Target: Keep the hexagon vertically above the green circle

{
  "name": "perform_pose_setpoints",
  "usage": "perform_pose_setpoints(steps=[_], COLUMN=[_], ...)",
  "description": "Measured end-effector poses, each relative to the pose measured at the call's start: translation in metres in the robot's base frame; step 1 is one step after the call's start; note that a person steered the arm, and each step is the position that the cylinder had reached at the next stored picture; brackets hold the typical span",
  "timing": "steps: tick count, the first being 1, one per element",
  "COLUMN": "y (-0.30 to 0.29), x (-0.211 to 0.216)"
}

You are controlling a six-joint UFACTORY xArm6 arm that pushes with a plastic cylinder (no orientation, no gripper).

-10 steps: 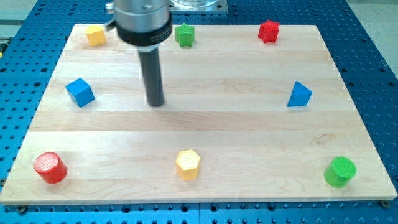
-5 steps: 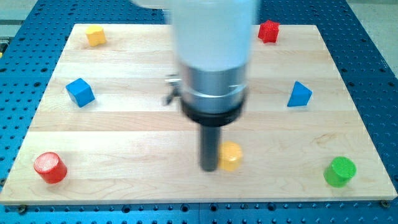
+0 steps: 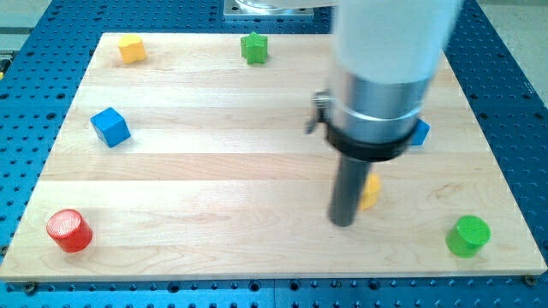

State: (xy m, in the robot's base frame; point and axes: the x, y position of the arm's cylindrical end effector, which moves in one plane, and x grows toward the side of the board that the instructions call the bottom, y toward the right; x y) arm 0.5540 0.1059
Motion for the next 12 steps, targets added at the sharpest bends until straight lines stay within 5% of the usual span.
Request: perform_pose_setpoints(steps=[2,4,6,10,12], y=[-0.05,0.062,0.083,0.051,0.05], x=[-0.02,-0.027,-0.021,-0.042,-0.093])
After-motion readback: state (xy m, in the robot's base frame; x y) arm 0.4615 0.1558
